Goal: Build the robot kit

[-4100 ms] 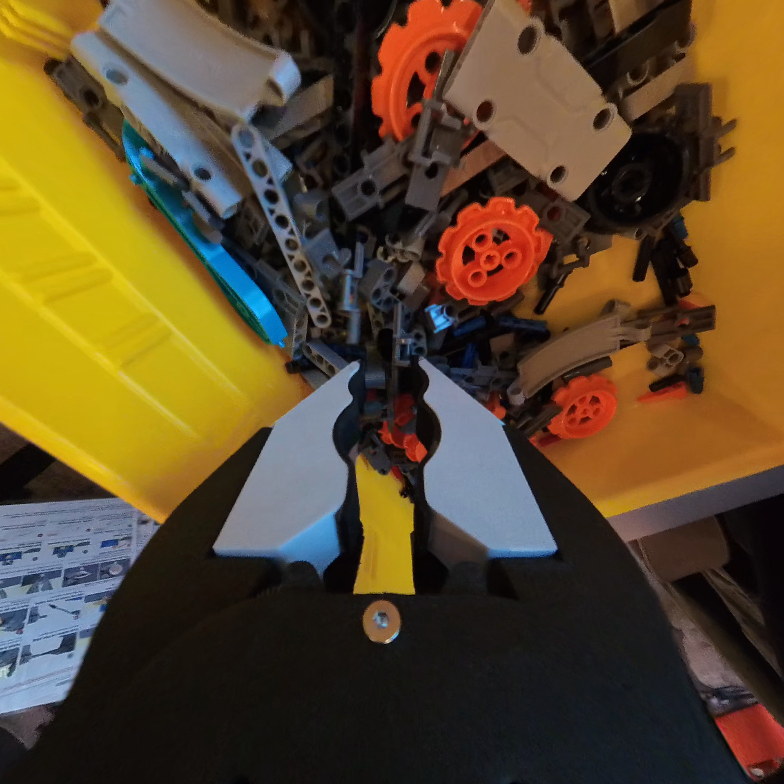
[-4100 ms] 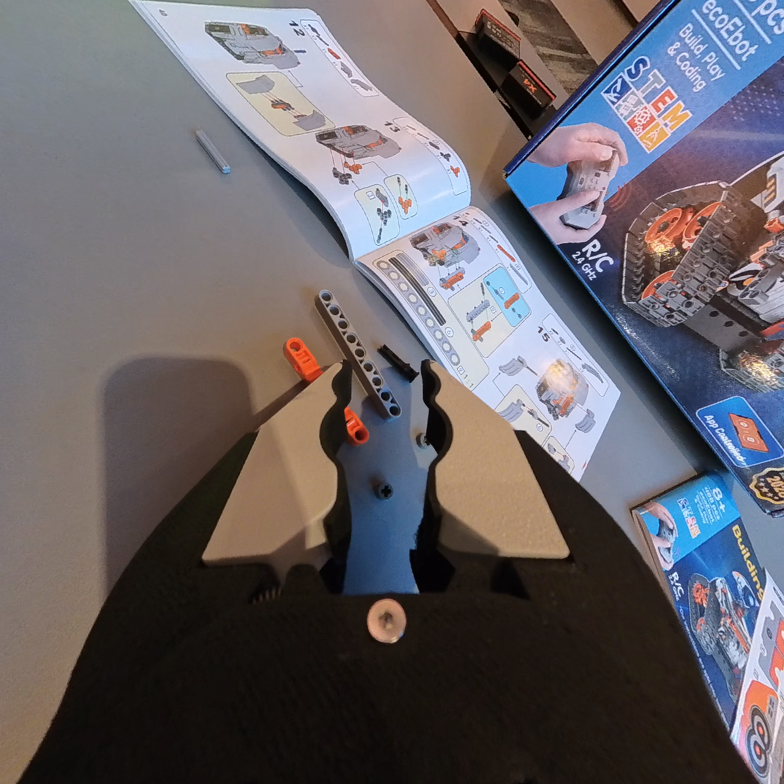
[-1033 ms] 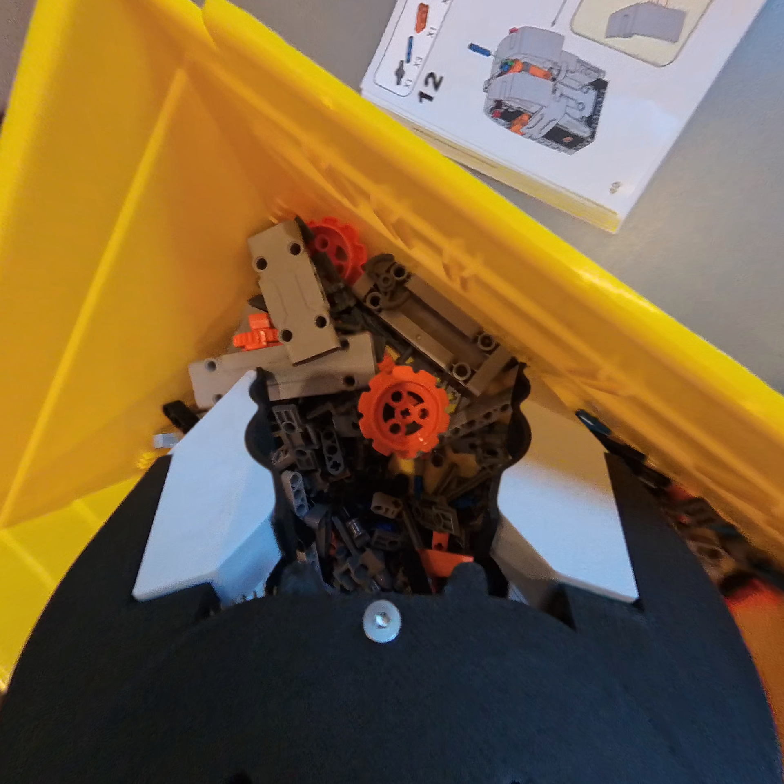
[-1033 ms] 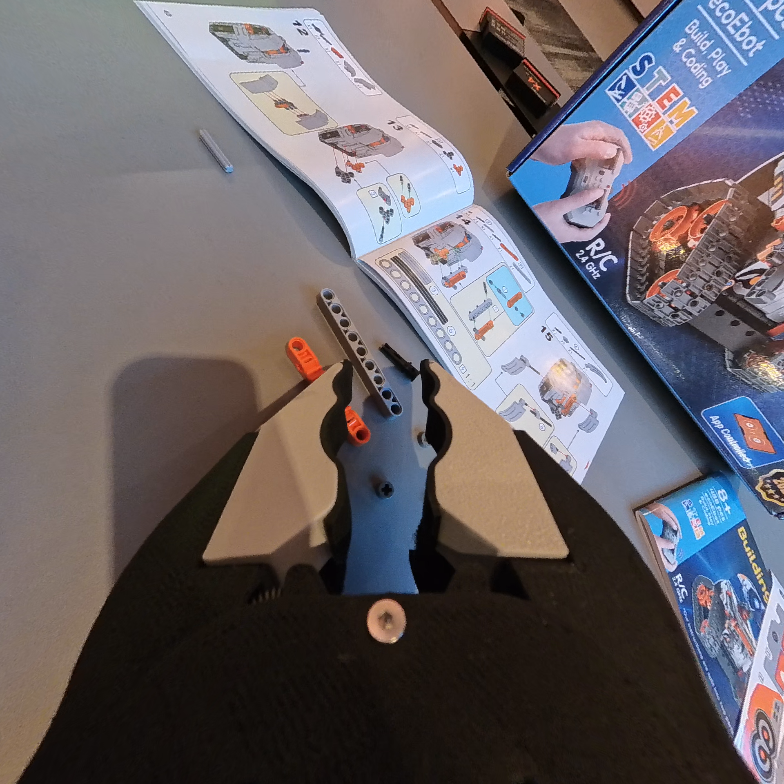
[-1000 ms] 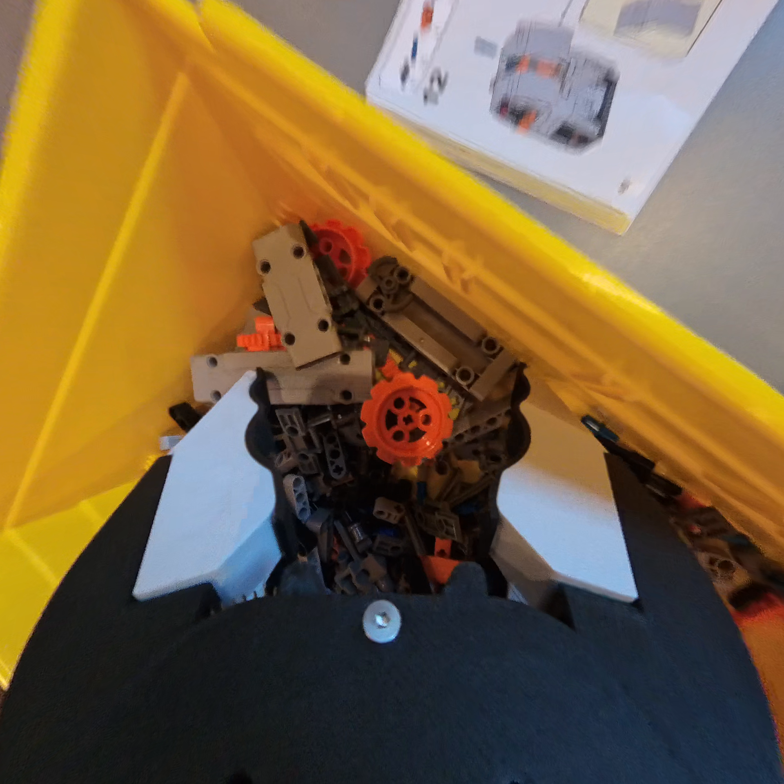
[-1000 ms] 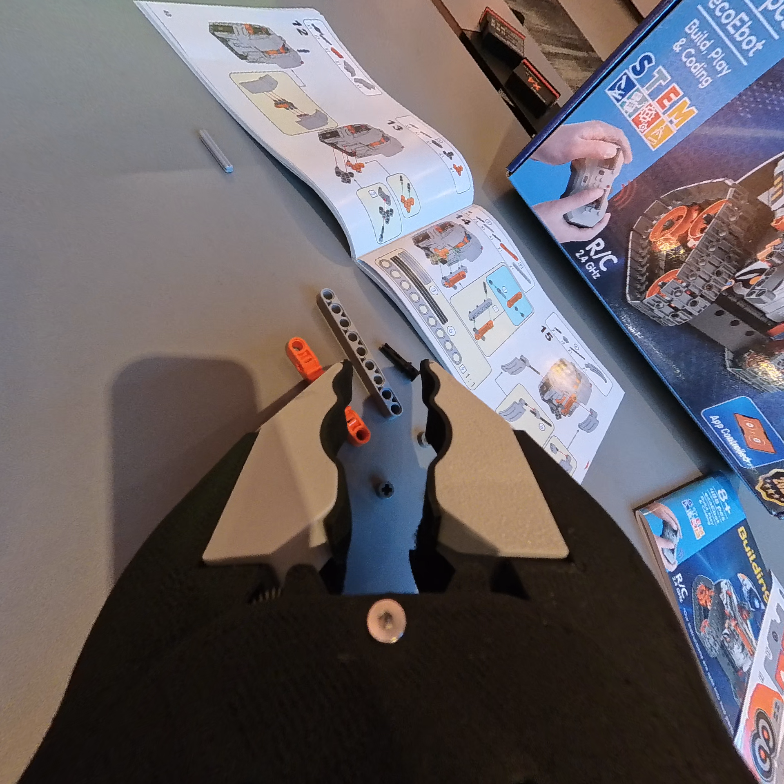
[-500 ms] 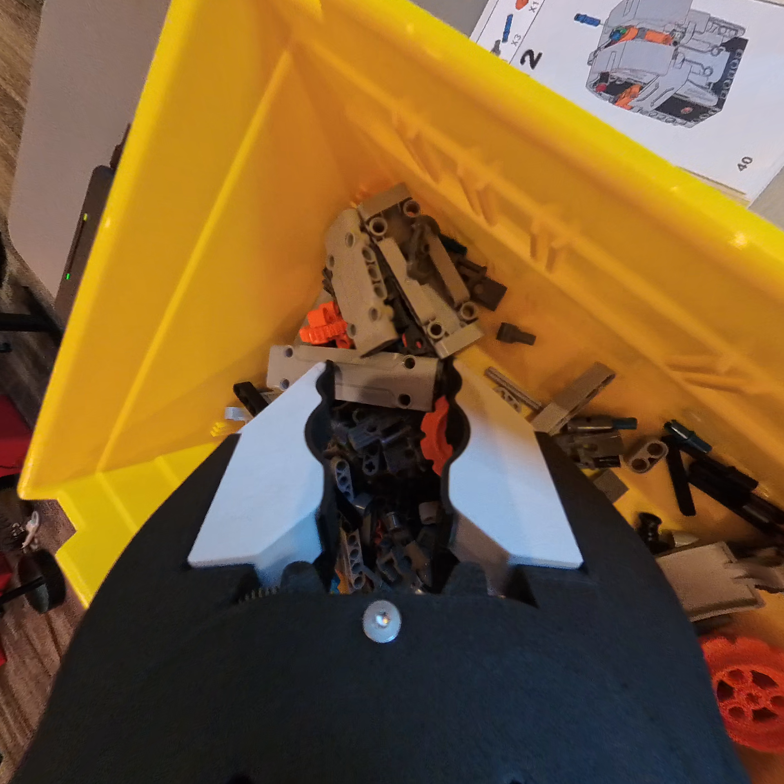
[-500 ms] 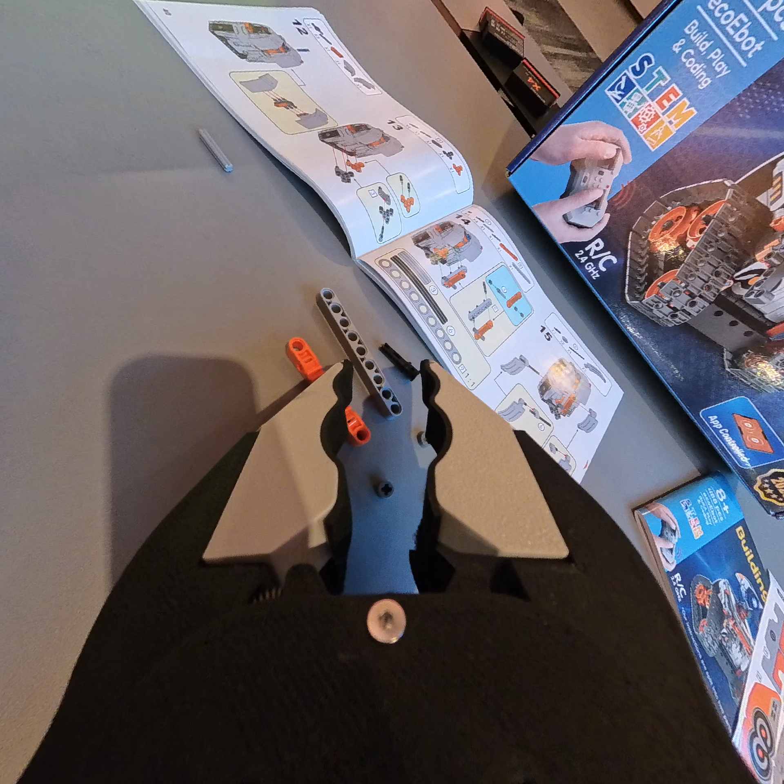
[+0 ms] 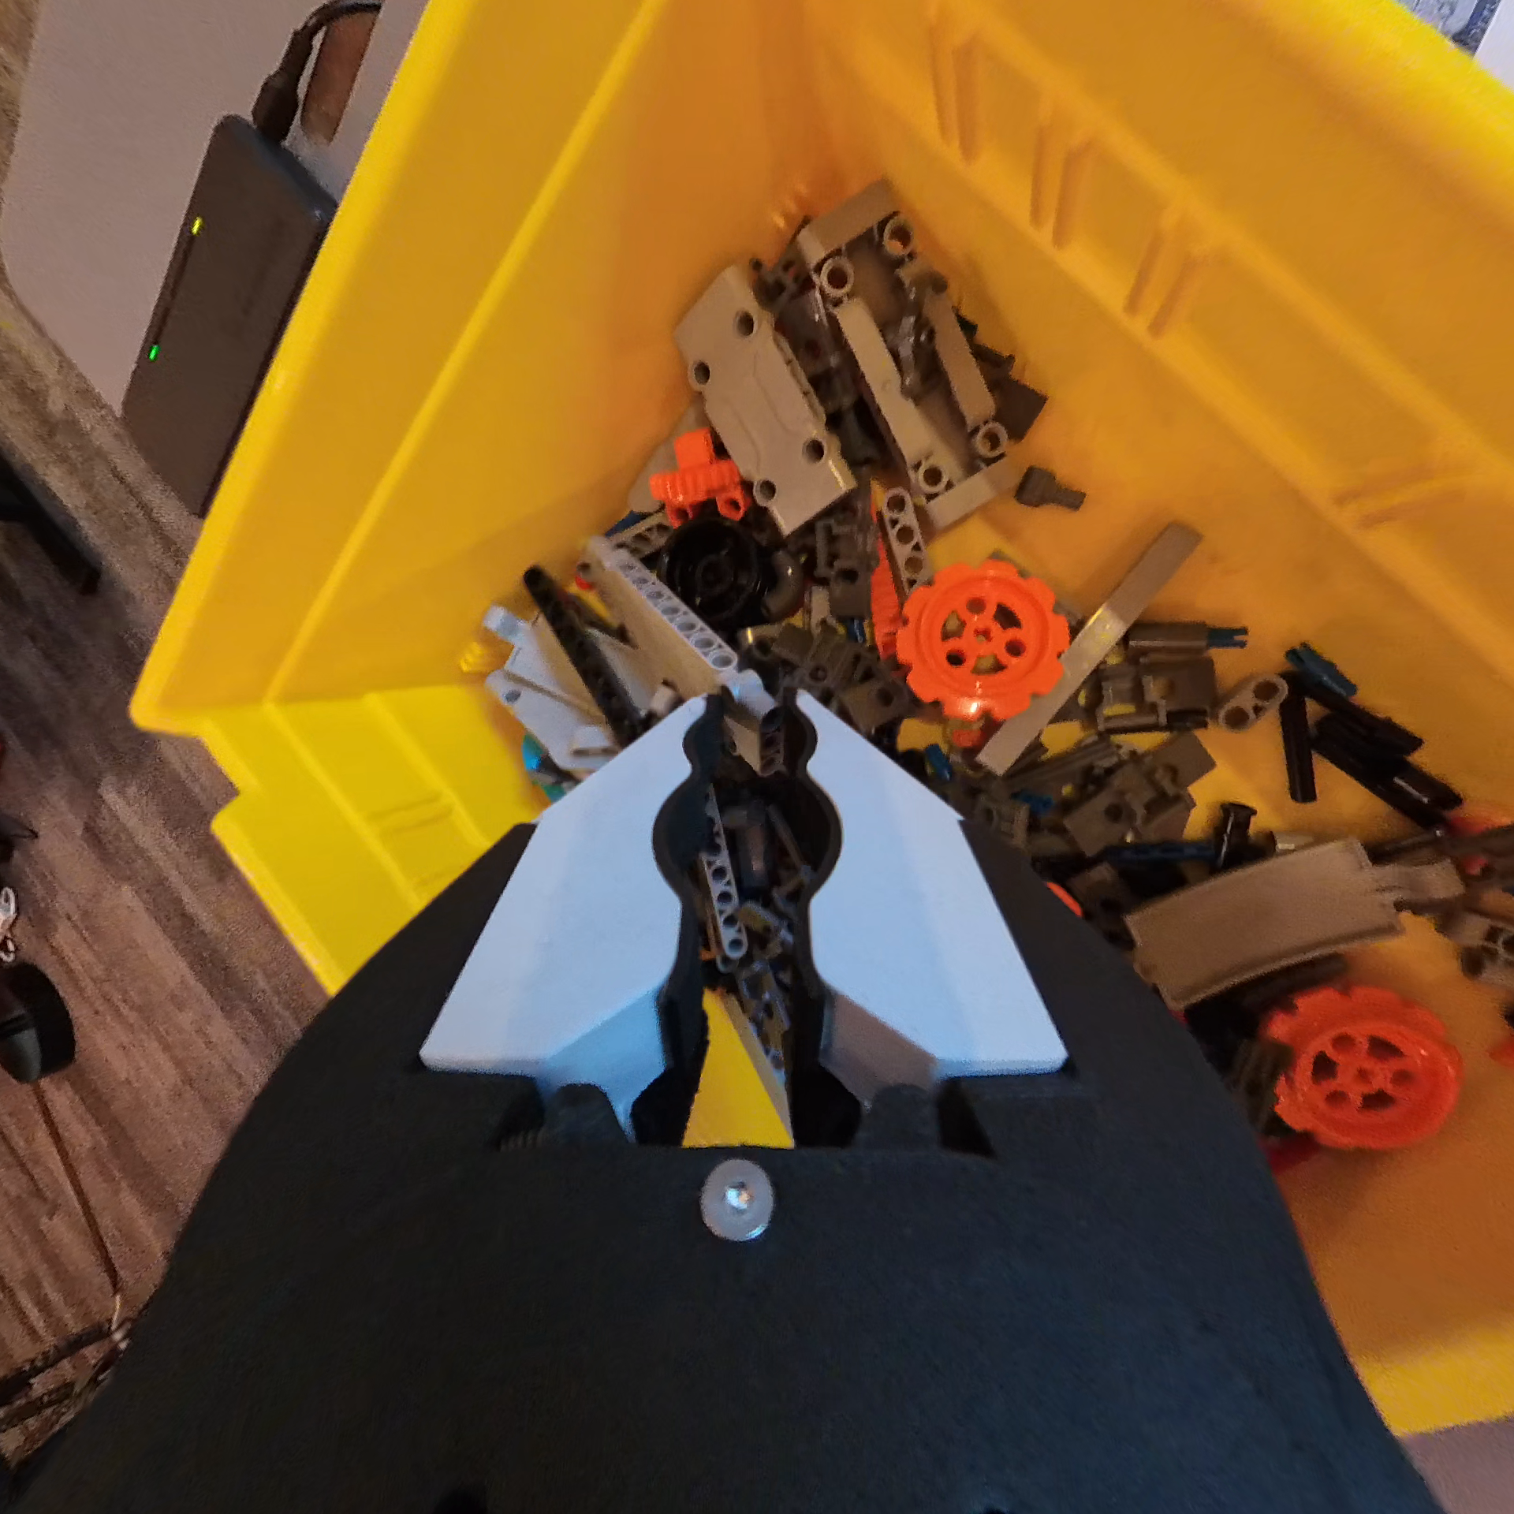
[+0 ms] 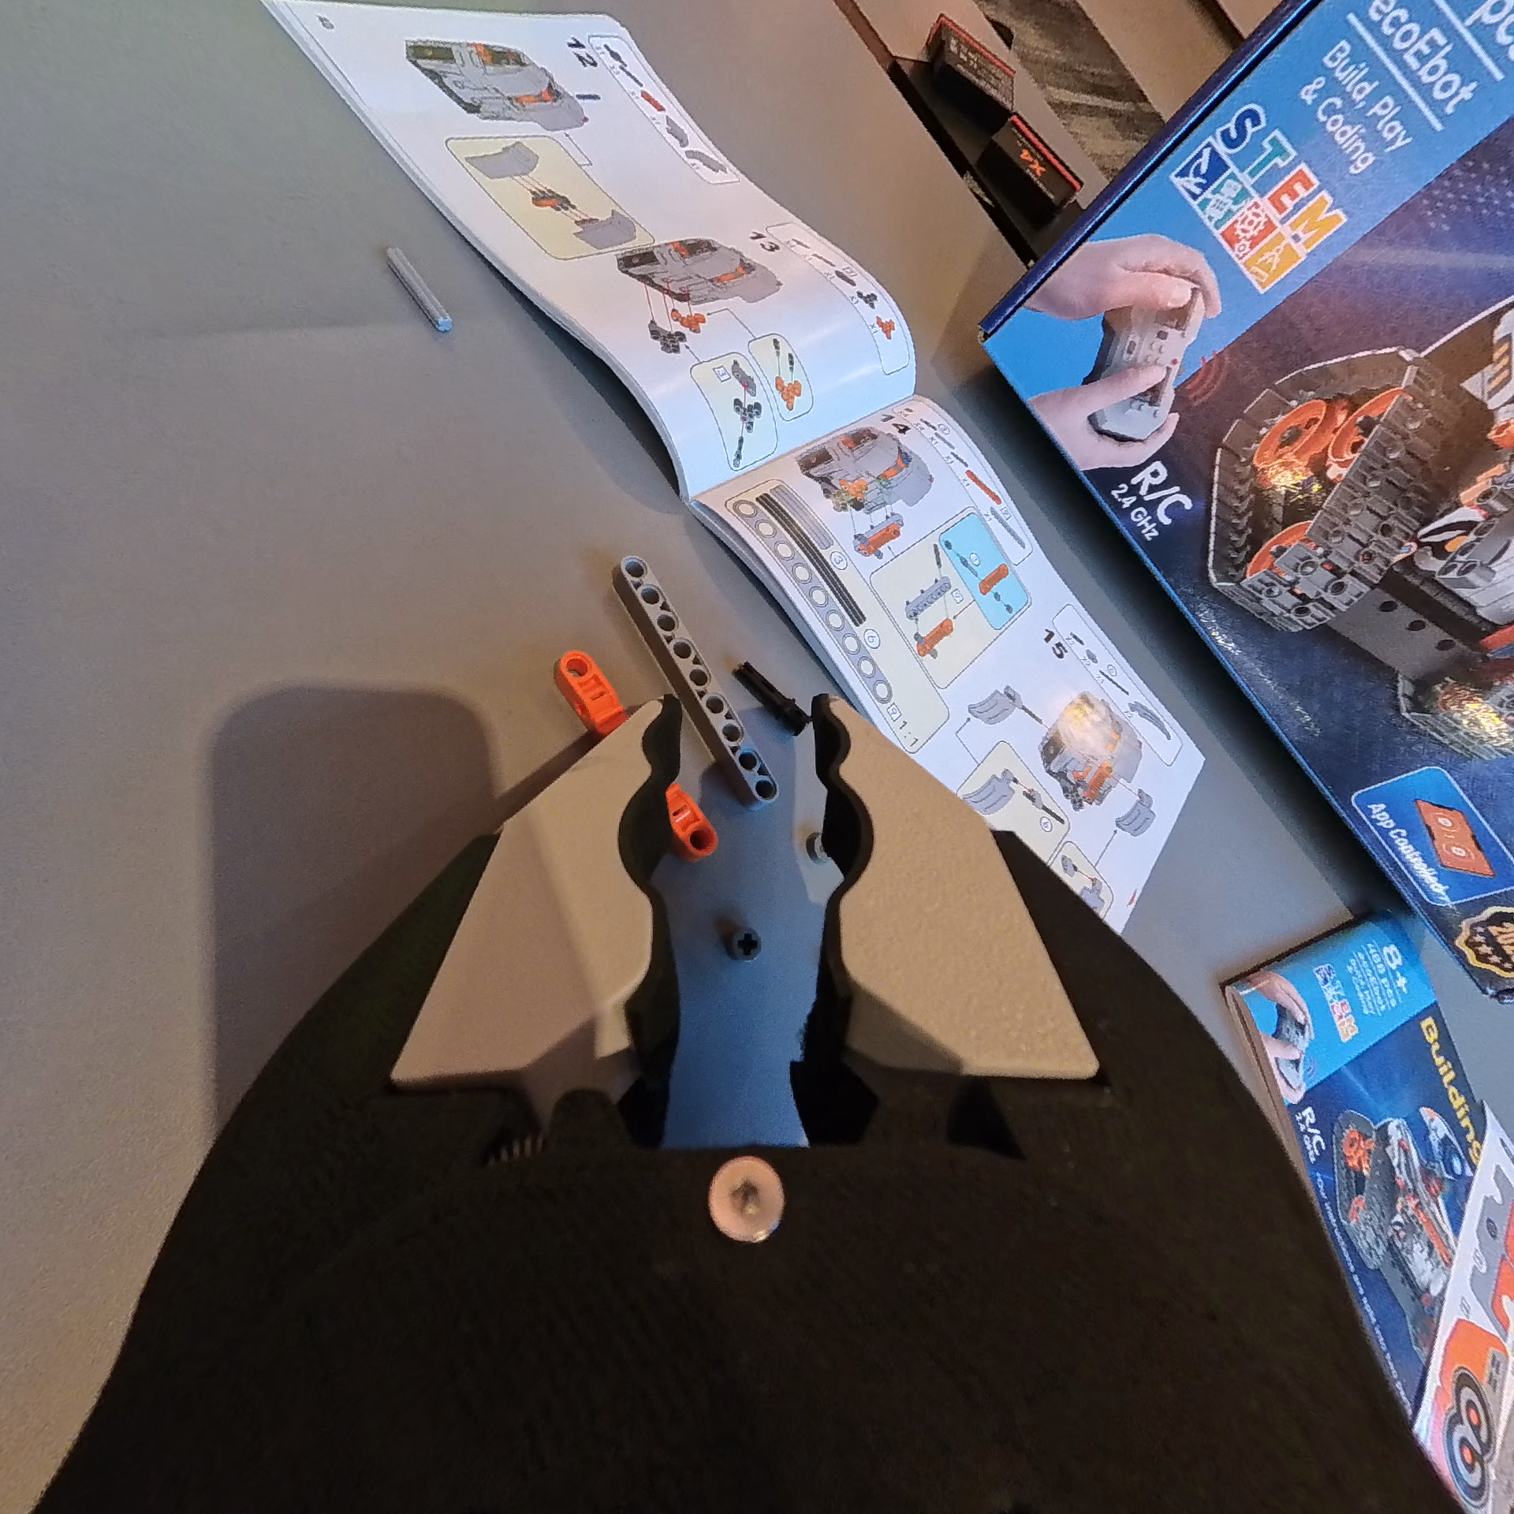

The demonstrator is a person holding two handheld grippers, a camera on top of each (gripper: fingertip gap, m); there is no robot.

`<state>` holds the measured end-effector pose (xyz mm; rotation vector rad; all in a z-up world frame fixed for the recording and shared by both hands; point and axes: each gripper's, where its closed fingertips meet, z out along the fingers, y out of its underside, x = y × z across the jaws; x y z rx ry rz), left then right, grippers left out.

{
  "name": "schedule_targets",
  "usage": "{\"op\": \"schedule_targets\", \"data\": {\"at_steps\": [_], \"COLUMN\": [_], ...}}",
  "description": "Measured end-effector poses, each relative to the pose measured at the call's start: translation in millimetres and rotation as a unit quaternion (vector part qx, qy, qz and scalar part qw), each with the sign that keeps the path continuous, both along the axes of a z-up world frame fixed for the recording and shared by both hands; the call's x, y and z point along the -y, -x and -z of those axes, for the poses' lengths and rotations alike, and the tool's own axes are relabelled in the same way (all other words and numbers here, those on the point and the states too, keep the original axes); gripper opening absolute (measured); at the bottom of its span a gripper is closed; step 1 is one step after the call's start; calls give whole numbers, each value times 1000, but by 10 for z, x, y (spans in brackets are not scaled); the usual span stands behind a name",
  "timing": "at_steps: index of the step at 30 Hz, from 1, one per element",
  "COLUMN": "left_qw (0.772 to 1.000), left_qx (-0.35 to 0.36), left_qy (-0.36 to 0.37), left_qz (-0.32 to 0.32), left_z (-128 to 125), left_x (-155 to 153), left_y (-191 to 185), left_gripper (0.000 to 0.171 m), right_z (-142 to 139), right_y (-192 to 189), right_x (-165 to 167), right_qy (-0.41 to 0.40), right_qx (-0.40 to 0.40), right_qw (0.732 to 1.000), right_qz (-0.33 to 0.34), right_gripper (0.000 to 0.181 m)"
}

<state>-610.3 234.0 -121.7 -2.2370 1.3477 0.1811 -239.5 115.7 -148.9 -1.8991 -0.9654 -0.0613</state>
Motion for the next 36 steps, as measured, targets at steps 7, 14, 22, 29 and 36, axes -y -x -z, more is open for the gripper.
{"op": "schedule_targets", "data": {"at_steps": [7,14,22,29,36], "left_qw": [998,991,980,981,979], "left_qx": [11,32,24,98,62], "left_qy": [41,113,175,165,189], "left_qz": [-35,-66,-86,6,32], "left_z": [-40,16,15,-169,295], "left_x": [290,749,1185,703,395], "left_y": [285,510,756,87,-279], "left_gripper": [5,4,4,65,57], "right_z": [1,1,0,1,1], "right_y": [10,9,9,16,0], "right_x": [10,7,7,9,10], "right_qy": [-1,-2,-2,-3,-1], "right_qx": [4,4,4,7,3], "right_qw": [1000,1000,1000,1000,1000], "right_qz": [-3,-2,-2,-3,-1], "right_gripper": [30,31,31,31,31]}}
